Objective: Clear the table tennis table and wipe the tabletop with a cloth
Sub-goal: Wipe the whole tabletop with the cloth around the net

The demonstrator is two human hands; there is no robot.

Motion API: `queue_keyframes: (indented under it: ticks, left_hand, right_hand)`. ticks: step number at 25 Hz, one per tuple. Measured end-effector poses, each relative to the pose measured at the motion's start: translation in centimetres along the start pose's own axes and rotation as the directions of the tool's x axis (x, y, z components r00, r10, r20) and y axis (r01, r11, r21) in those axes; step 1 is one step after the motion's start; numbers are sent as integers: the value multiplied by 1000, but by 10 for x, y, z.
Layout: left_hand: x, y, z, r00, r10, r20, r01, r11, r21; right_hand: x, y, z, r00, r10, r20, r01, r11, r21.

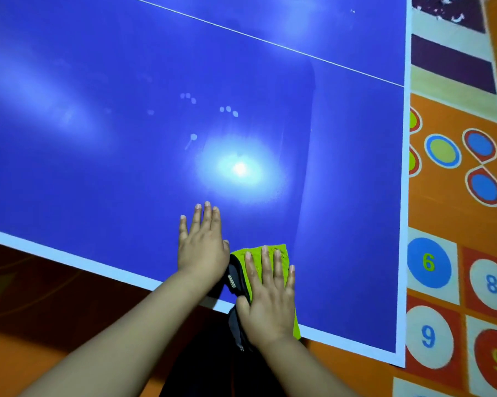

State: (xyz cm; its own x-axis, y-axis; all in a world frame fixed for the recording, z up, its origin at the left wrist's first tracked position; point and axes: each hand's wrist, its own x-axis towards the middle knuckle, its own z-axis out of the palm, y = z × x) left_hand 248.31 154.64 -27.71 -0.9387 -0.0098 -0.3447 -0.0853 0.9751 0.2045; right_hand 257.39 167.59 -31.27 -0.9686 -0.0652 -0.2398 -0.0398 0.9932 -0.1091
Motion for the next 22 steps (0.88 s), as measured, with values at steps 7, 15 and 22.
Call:
queue_keyframes:
  ticks: [7,15,22]
  left_hand:
    - [69,30,-18,999,28,25,-28,1000,6]
    - [197,118,-30,990,139,34,-141,988,59]
    - [273,150,-40,986,120,118,-131,987,93]
  right_hand:
    - [149,57,-34,989,136,-66,-135,991,12]
    - [359,122,-89,987,139,-77,-135,989,55]
    - [524,170,-124,985,125,-118,-120,991,51]
